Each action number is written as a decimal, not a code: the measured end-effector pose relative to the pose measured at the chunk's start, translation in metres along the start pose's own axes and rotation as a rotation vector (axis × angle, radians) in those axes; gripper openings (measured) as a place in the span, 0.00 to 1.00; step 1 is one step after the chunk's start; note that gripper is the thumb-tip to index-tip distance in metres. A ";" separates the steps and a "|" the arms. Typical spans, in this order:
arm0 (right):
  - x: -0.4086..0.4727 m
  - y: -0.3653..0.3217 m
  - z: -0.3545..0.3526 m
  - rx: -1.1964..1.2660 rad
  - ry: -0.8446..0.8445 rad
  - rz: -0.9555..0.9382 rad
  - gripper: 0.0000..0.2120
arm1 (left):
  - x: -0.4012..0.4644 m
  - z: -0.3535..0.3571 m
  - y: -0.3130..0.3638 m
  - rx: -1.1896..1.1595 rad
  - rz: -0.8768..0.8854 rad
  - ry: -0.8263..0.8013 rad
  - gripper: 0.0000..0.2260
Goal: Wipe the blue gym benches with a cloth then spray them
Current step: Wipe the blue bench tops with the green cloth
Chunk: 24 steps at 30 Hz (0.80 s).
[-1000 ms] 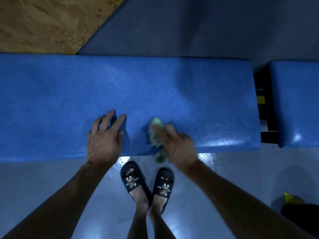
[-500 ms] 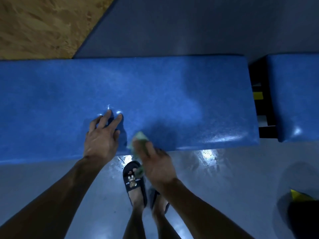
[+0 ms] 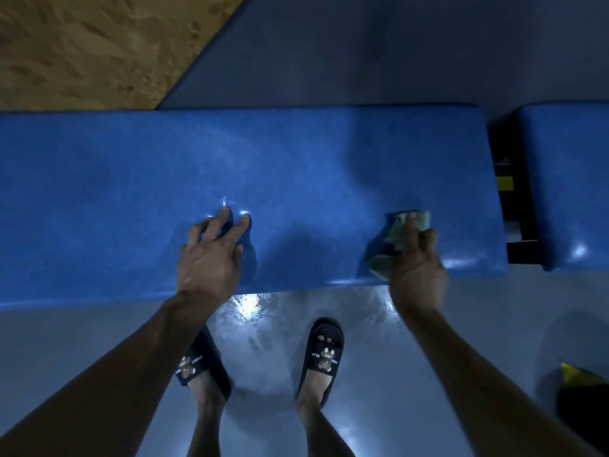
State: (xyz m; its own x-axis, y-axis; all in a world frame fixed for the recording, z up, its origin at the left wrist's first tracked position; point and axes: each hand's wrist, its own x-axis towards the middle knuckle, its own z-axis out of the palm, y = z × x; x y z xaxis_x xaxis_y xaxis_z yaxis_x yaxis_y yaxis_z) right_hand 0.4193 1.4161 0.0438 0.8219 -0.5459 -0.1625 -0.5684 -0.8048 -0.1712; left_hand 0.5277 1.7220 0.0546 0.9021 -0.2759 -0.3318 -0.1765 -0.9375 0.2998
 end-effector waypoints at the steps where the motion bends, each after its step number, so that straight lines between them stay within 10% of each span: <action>1: -0.011 -0.024 0.012 0.041 0.021 -0.025 0.29 | 0.000 -0.001 -0.002 0.008 0.007 -0.012 0.23; 9: -0.049 -0.122 0.024 -0.010 0.037 -0.735 0.29 | -0.016 -0.013 -0.024 -0.021 0.129 0.084 0.29; 18: -0.014 -0.071 0.012 0.020 0.003 0.068 0.36 | -0.017 -0.031 -0.099 0.053 0.061 0.123 0.29; 24: -0.090 -0.214 0.069 0.106 0.097 -0.420 0.27 | -0.011 -0.035 -0.126 0.058 0.025 0.085 0.28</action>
State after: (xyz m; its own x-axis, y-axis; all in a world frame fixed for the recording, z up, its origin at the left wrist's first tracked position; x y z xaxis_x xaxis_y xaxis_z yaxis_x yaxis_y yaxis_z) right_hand 0.4645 1.6538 0.0283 0.9792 -0.2000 0.0336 -0.1807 -0.9358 -0.3026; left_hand 0.5533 1.8507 0.0517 0.9269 -0.2827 -0.2469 -0.2198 -0.9420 0.2537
